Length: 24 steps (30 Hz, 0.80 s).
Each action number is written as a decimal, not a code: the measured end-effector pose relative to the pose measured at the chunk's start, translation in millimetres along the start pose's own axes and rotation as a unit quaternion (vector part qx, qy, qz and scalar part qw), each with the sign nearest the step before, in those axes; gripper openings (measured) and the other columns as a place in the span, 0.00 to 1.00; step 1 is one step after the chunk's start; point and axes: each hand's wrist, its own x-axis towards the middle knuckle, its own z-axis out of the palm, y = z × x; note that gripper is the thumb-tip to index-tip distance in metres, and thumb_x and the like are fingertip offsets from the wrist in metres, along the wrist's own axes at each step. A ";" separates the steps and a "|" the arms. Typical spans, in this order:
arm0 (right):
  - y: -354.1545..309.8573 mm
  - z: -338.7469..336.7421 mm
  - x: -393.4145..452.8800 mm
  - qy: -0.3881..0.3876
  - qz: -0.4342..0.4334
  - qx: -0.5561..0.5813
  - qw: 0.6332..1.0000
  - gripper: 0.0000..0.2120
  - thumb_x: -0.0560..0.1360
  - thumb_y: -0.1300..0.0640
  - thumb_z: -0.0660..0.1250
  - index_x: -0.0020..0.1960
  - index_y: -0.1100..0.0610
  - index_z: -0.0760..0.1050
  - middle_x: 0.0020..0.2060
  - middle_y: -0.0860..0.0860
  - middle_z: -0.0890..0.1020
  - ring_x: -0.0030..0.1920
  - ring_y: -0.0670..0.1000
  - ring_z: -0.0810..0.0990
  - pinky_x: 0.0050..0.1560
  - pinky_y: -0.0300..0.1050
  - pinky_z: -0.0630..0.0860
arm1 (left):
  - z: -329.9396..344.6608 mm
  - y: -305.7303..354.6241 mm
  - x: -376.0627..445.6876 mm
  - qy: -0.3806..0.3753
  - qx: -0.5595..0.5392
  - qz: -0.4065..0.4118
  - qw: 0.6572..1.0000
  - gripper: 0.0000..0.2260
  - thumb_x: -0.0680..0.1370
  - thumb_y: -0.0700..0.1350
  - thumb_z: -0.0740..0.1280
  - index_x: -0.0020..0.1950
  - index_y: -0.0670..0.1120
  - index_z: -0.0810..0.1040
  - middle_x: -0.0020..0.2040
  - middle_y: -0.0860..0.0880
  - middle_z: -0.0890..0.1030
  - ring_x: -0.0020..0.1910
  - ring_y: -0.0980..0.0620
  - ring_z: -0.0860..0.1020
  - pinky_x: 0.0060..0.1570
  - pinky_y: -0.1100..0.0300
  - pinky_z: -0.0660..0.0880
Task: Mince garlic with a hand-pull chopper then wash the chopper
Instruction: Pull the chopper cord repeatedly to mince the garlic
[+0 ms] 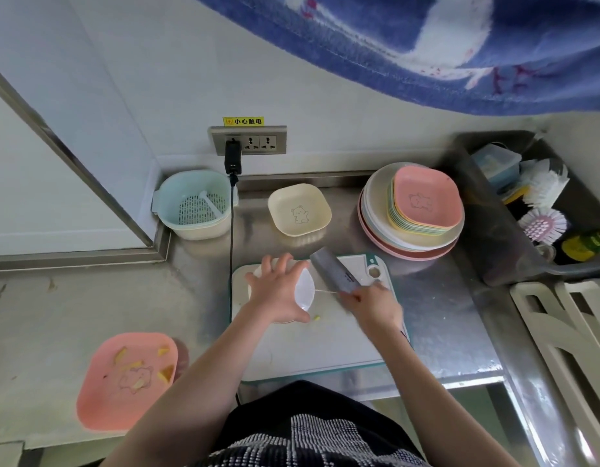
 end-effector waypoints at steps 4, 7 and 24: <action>-33.3 -4.3 -5.4 0.001 -0.125 0.003 0.992 0.22 0.76 0.38 0.60 0.42 0.56 0.80 0.43 0.50 0.68 0.46 0.56 0.76 0.38 0.43 0.65 | 1.3 -1.4 -1.0 0.001 -0.001 0.004 1.000 0.43 0.58 0.59 0.73 0.70 0.62 0.56 0.70 0.55 0.55 0.69 0.44 0.54 0.57 0.43 0.65; 22.3 -1.2 6.2 0.004 0.034 0.028 0.999 0.21 0.76 0.37 0.60 0.46 0.53 0.81 0.47 0.54 0.75 0.48 0.58 0.78 0.43 0.43 0.72 | 1.0 -0.6 -2.2 0.003 -0.007 0.007 1.000 0.43 0.58 0.59 0.73 0.69 0.62 0.57 0.70 0.55 0.55 0.69 0.45 0.54 0.57 0.44 0.64; -39.8 4.2 9.8 0.017 0.009 0.381 0.925 0.13 0.80 0.56 0.57 0.64 0.54 0.69 0.56 0.55 0.74 0.53 0.54 0.75 0.48 0.42 0.66 | 3.5 -8.0 -10.7 0.046 -0.042 0.003 0.998 0.64 0.55 0.69 0.76 0.75 0.59 0.34 0.76 0.46 0.44 0.75 0.38 0.42 0.71 0.42 0.52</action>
